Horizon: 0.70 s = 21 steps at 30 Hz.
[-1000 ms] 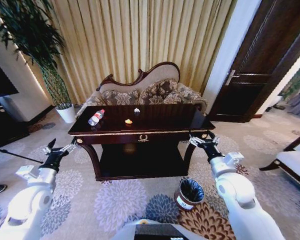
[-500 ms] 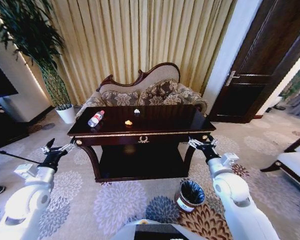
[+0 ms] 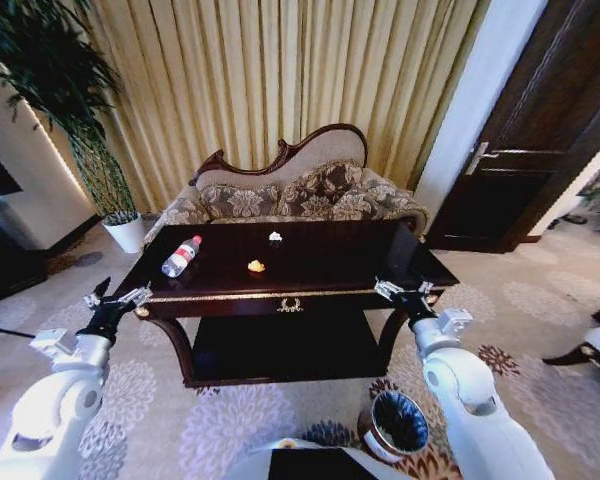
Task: Move to the front of the table and place the trash on the table into the trash bin.
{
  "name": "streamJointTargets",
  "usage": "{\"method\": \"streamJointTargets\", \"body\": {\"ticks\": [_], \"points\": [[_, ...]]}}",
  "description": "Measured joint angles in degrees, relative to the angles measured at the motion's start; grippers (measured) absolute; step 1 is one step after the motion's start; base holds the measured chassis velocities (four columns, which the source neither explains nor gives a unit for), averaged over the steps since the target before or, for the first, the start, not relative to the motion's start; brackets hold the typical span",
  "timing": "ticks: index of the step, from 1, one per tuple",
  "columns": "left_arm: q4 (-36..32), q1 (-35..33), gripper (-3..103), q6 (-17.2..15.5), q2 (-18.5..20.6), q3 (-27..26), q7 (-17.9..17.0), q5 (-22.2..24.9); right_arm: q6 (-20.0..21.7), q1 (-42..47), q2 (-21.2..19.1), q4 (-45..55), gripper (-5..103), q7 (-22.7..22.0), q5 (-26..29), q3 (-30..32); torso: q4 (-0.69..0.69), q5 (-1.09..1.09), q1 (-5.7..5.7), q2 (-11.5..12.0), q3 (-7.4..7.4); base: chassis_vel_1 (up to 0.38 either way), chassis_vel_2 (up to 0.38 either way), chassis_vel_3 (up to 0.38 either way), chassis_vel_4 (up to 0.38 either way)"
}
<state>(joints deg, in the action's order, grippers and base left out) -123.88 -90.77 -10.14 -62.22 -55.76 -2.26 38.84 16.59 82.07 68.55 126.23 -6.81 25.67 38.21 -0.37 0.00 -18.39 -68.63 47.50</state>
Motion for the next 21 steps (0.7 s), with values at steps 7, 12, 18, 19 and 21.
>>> {"method": "streamJointTargets", "body": {"ticks": [7,12,18,19,21], "points": [[-0.03,0.01,100,0.06,-0.18,0.09,0.13,-0.06,0.40,-0.24,0.07,-0.07,100,0.00,-0.03,-0.16,0.00,0.00,0.01,-0.01,-0.01,-0.067,0.075,0.054,-0.073],[-0.03,0.01,100,0.08,-0.39,0.20,0.22,-0.12,0.40,-0.27,0.07,-0.23,100,0.00,-0.01,-0.11,0.00,-0.01,0.05,-0.04,-0.02,0.000,0.000,0.000,0.000],[-0.03,-0.03,100,0.10,-0.55,0.31,0.25,-0.19,0.36,-0.31,0.25,-0.28,100,0.00,0.04,-0.14,-0.01,-0.01,0.05,-0.04,-0.02,-0.027,0.014,0.016,-0.033],[-0.04,-0.05,100,0.11,-0.55,0.31,0.26,-0.20,0.35,-0.31,0.37,-0.29,100,0.00,0.05,-0.19,0.00,-0.01,0.05,-0.04,-0.02,-0.082,0.078,0.066,-0.100],[-0.04,-0.07,100,0.12,-0.50,0.27,0.27,-0.20,0.34,-0.31,0.63,-0.30,100,0.00,0.03,-0.35,0.00,0.00,0.05,-0.04,-0.02,-0.122,0.105,0.124,-0.113]]}}
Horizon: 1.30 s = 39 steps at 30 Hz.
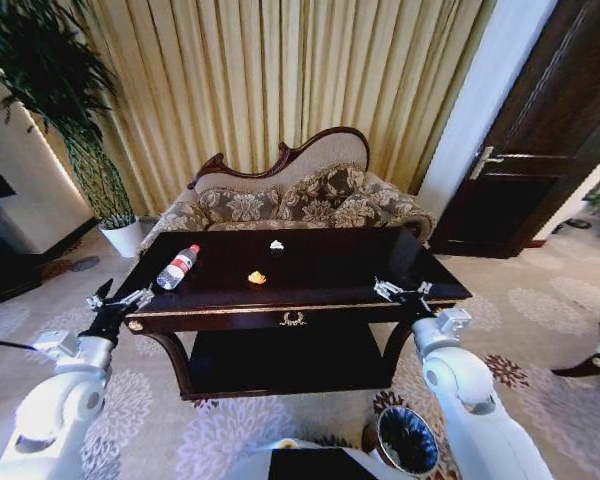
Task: Move to the front of the table and place the trash on the table into the trash bin.
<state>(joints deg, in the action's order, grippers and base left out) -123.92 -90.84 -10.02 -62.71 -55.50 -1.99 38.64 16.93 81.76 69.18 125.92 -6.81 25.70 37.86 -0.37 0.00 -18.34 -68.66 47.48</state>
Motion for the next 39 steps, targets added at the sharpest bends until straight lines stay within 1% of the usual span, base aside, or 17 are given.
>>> {"method": "streamJointTargets", "body": {"ticks": [9,13,16,17,21,22,24,25,26,29,30,32,33,35,36,38,39], "points": [[0.05,0.03,100,0.05,0.04,-0.05,0.05,0.00,-0.58,0.23,-0.01,0.01,100,0.00,-0.31,-0.03,0.00,0.00,-0.05,0.03,0.02,-0.138,0.136,0.150,-0.138],[0.10,0.00,100,0.12,-0.31,0.14,0.11,0.00,-0.98,0.33,-0.69,-0.05,100,0.00,-0.44,-0.20,-0.02,0.00,-0.07,0.04,0.03,-0.087,0.094,0.094,-0.078],[-0.48,-0.33,100,0.13,-0.98,0.05,0.10,-0.01,-0.71,-1.27,-2.64,-1.19,100,0.00,0.37,-1.16,-0.01,0.00,-0.05,0.04,0.02,0.000,0.000,0.000,0.000],[-0.48,-0.33,100,0.13,-0.98,0.05,0.10,-0.01,-0.71,-1.27,-2.64,-1.19,100,0.00,0.37,-1.16,-0.01,0.00,-0.05,0.04,0.02,0.000,0.000,0.000,0.000],[-1.53,-1.45,100,0.04,-1.93,-1.22,-0.14,-0.05,0.51,-6.17,-7.13,-4.24,100,0.01,3.90,-4.14,0.00,-0.01,0.01,0.00,-0.01,0.000,0.000,0.000,0.000],[-1.53,-1.45,100,0.04,-1.93,-1.22,-0.14,-0.05,0.51,-6.17,-7.13,-4.24,100,0.01,3.90,-4.14,0.00,-0.01,0.01,0.00,-0.01,0.000,0.000,0.000,0.000],[-1.96,-2.51,100,0.04,-3.06,-2.53,-0.29,-0.72,0.91,-9.94,-10.20,-7.03,100,0.01,6.61,-7.09,0.00,0.00,0.00,0.00,0.00,0.000,0.000,0.000,0.000],[-2.12,-3.13,100,0.06,-3.46,-3.09,-0.32,-1.02,0.97,-11.23,-11.12,-8.06,100,0.01,7.54,-8.23,0.00,-0.01,0.00,0.01,0.01,0.000,0.000,0.000,0.000],[-2.12,-3.13,100,0.06,-3.46,-3.09,-0.32,-1.02,0.97,-11.23,-11.12,-8.06,100,0.01,7.54,-8.23,0.00,-0.01,0.00,0.01,0.01,0.000,0.000,0.000,0.000],[-3.56,-6.62,100,0.19,-4.99,-5.95,-0.31,-1.51,1.66,-18.09,-14.64,-12.34,100,0.01,12.27,-13.40,0.00,0.00,-0.04,0.03,0.02,0.000,0.000,0.000,0.000],[-3.56,-6.62,100,0.19,-4.99,-5.95,-0.31,-1.51,1.66,-18.09,-14.64,-12.34,100,0.01,12.27,-13.40,0.00,0.00,-0.04,0.03,0.02,0.000,0.000,0.000,0.000],[-4.32,-8.65,100,0.67,-5.42,-7.86,-0.27,-1.47,2.27,-24.49,-15.57,-15.39,100,0.01,14.44,-18.21,0.02,-0.01,-0.03,0.02,0.01,0.000,0.000,0.000,0.000],[-4.32,-8.65,100,0.67,-5.42,-7.86,-0.27,-1.47,2.27,-24.49,-15.57,-15.39,100,0.01,14.44,-18.21,0.02,-0.01,-0.03,0.02,0.01,0.000,0.000,0.000,0.000],[-4.93,-9.51,100,1.18,-6.31,-9.07,0.13,-1.62,3.14,-29.40,-15.63,-17.59,100,0.01,16.01,-22.13,0.02,-0.01,-0.02,0.02,0.01,0.000,0.000,0.000,0.000],[-4.93,-9.51,100,1.18,-6.31,-9.07,0.13,-1.62,3.14,-29.40,-15.63,-17.59,100,0.01,16.01,-22.13,0.02,-0.01,-0.02,0.02,0.01,0.000,0.000,0.000,0.000],[-6.13,-9.79,100,1.19,-7.47,-9.14,0.15,-2.20,4.01,-31.87,-15.69,-19.00,100,0.01,17.08,-24.15,0.01,0.02,-0.03,0.02,0.01,0.000,0.000,0.000,0.000],[-7.06,-9.97,100,0.92,-8.16,-9.02,-0.09,-2.51,4.48,-33.79,-15.47,-20.39,100,0.00,17.34,-26.11,-0.01,0.02,-0.03,0.02,0.01,0.000,0.000,0.000,0.000]]}}
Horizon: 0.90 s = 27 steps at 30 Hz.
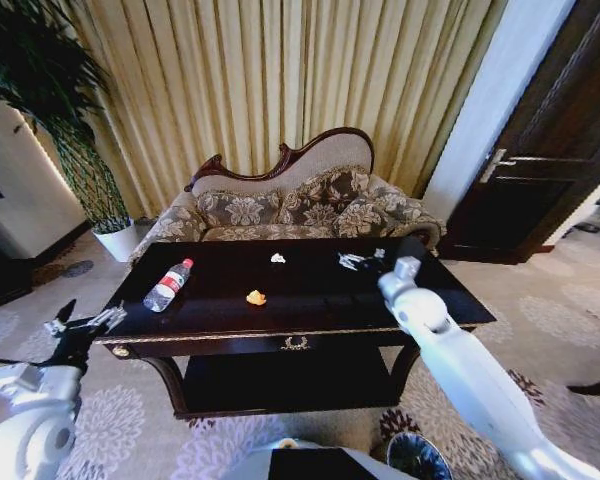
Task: Move to the front of the table and place the trash on the table into the trash bin.
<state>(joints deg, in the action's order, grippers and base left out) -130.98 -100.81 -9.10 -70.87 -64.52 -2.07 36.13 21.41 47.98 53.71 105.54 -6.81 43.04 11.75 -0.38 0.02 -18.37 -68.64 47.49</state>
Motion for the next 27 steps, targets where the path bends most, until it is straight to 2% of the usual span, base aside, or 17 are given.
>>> {"method": "streamJointTargets", "body": {"ticks": [3,7,9,11,16,18,27], "points": [[-0.61,-0.02,100,-0.95,0.10,0.34,-0.62,0.16,1.68,-2.84,1.28,-1.72,100,0.00,0.00,-2.82,-0.01,-0.02,0.00,0.00,0.01,0.000,0.000,0.000,0.000],[-1.56,-0.21,100,-1.63,1.09,0.52,-1.17,1.20,5.88,-7.82,4.20,-4.26,100,0.00,-0.47,-7.42,0.00,-0.02,0.00,0.00,0.00,0.000,0.000,0.000,0.000],[-1.56,-0.15,100,-1.65,1.17,0.49,-1.19,1.29,6.07,-8.40,4.60,-4.54,100,0.00,-0.56,-7.88,0.01,-0.01,0.00,0.00,0.00,0.000,0.000,0.000,0.000],[-1.18,-0.07,100,-1.58,1.29,0.55,-1.06,1.41,6.56,-10.38,6.76,-5.29,100,0.00,-1.12,-9.53,0.03,-0.01,0.00,0.00,0.00,0.000,0.000,0.000,0.000],[-0.65,0.01,100,-1.18,1.45,1.10,-0.75,1.41,6.64,-11.71,9.16,-6.57,100,0.00,-3.17,-11.69,-0.02,-0.02,0.00,0.00,0.00,0.000,0.000,0.000,0.000],[-0.52,0.49,100,-1.09,1.44,1.65,-0.63,1.38,6.83,-13.12,11.57,-8.76,100,0.00,-4.62,-13.42,0.01,-0.02,0.00,0.00,0.00,0.000,0.000,0.000,0.000],[-1.02,1.04,100,-1.17,0.38,2.46,-0.69,1.15,8.17,-17.58,17.75,-16.56,100,0.01,-8.28,-17.19,0.02,-0.02,0.00,0.00,0.00,0.000,0.000,0.000,0.000]]}}
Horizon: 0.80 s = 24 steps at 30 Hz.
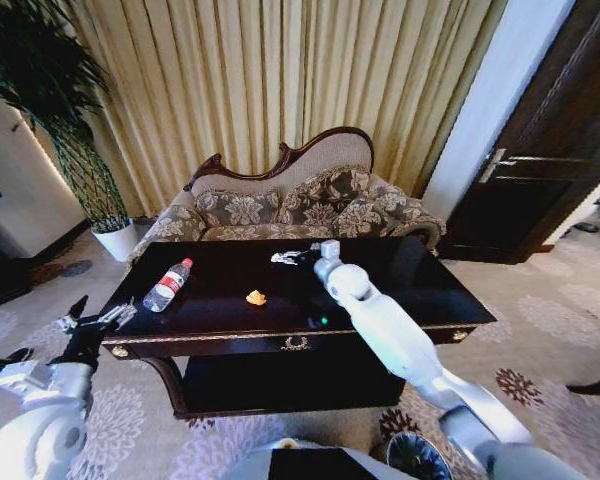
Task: Move to the front of the table and place the trash on the table into the trash bin.
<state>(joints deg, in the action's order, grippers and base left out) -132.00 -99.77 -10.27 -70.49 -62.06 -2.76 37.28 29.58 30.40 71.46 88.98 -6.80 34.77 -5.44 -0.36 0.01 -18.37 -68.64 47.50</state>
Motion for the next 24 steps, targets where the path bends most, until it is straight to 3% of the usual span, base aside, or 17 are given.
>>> {"method": "streamJointTargets", "body": {"ticks": [17,22,23,24], "points": [[-0.27,-0.92,100,0.23,-1.04,-1.78,0.09,-0.02,0.74,0.69,2.78,-5.58,102,0.00,-3.24,-1.43,-0.02,0.00,0.01,0.00,0.00,0.000,0.000,0.000,0.000],[-0.33,-1.38,100,0.44,-1.06,-2.37,0.18,0.01,-0.03,1.10,3.24,-5.76,88,0.00,-3.42,-1.50,-0.01,-0.01,0.00,0.00,0.00,0.000,0.000,0.000,0.000],[-0.33,-1.63,100,0.96,-1.06,-2.61,0.29,0.04,-0.06,1.28,3.25,-5.41,78,0.00,-3.43,-1.52,-0.01,0.00,0.00,0.00,0.00,0.000,0.000,0.000,0.000],[-0.28,-1.72,100,1.17,-1.06,-2.79,0.37,0.06,-0.06,1.33,3.24,-5.22,78,0.00,-3.43,-1.54,-0.01,-0.01,0.01,0.00,-0.01,0.000,0.000,0.000,0.000]]}}
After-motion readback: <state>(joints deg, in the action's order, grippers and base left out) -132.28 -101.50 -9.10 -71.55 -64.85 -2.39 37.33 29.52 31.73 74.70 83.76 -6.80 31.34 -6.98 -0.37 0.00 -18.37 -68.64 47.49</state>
